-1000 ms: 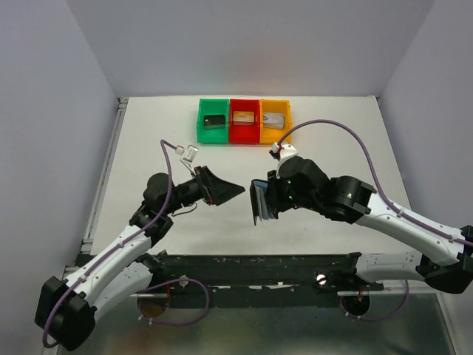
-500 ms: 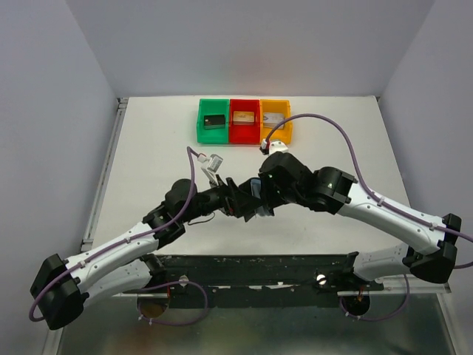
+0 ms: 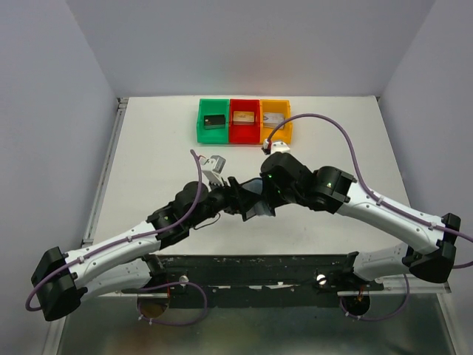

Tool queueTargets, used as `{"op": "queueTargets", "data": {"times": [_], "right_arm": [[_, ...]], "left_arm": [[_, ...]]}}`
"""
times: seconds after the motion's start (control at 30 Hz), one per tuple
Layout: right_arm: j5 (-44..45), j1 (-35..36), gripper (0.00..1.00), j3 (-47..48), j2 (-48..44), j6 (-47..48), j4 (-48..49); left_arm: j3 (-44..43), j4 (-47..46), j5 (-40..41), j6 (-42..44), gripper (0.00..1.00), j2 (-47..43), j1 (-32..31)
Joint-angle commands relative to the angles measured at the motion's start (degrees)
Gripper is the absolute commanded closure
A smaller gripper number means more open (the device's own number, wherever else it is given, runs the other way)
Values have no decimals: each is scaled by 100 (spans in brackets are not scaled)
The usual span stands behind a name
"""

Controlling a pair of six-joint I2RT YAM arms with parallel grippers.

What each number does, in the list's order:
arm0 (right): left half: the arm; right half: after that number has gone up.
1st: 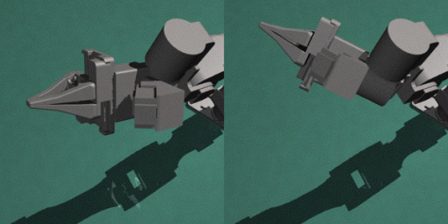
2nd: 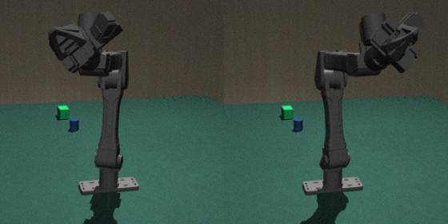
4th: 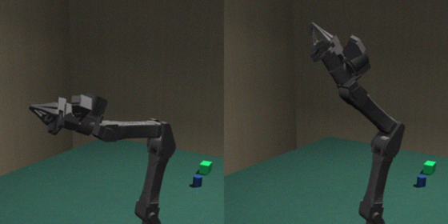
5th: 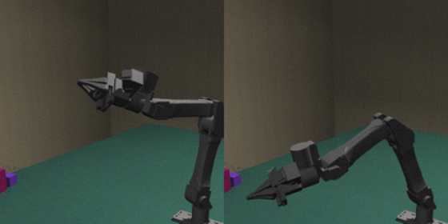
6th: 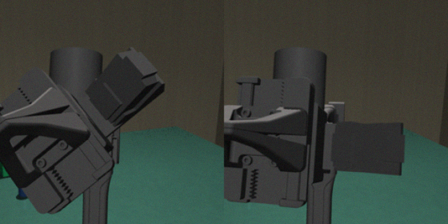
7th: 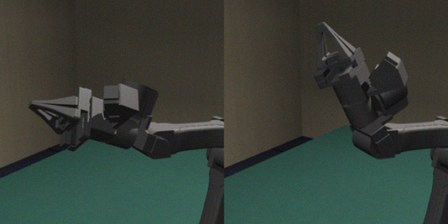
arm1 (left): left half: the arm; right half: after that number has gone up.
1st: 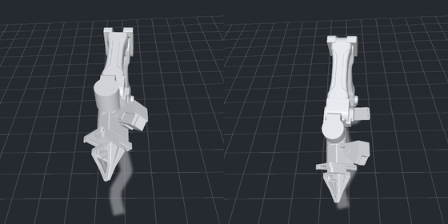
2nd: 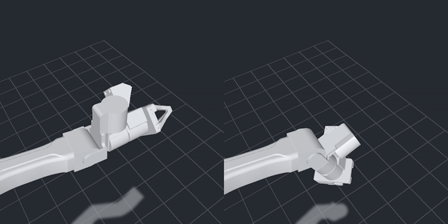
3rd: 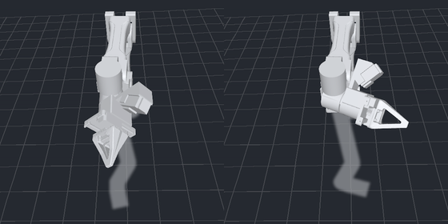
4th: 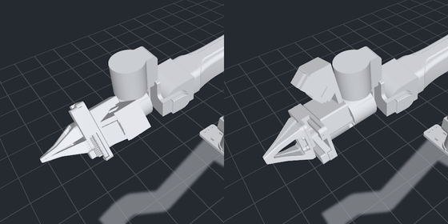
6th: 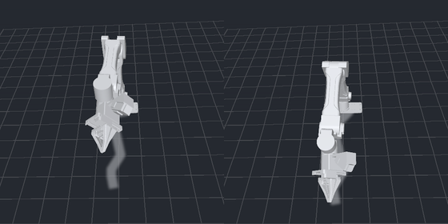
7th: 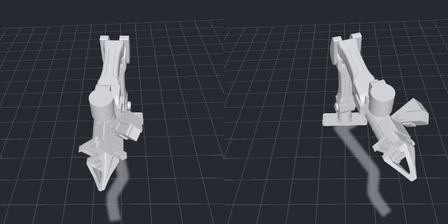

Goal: Take the credit cards out of the card holder
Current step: Open the card holder at the center of the board.

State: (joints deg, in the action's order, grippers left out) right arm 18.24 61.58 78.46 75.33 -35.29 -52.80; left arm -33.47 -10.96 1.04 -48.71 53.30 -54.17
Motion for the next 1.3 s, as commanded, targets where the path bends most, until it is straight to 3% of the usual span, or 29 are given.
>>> {"op": "queueTargets", "data": {"times": [0.0, 0.1, 0.2, 0.33, 0.47, 0.97, 1.27], "right_arm": [[-40, 12, 100, -6, -18, -171, 147], [-22, 21, 100, -49, -97, -198, 138], [-22, 21, 100, -163, -229, -206, 208], [-57, 12, 100, -243, -317, -224, 235], [-49, 21, 100, -234, -273, -215, 208], [470, 12, 100, -199, -150, -127, -64], [382, 38, 100, -85, -1, -136, -108]], "left_arm": [[-370, 629, 722, 169, 41, 154, -85], [-336, 832, 897, 160, 48, 58, -102], [-230, 938, 1038, 142, 46, -144, -94], [-72, 973, 1100, 142, 27, -434, -94], [-1, 912, 1083, 160, 20, -566, -102], [-2, 385, 582, 46, 12, -513, -102], [-309, 463, 151, -16, 17, 49, -111]]}}
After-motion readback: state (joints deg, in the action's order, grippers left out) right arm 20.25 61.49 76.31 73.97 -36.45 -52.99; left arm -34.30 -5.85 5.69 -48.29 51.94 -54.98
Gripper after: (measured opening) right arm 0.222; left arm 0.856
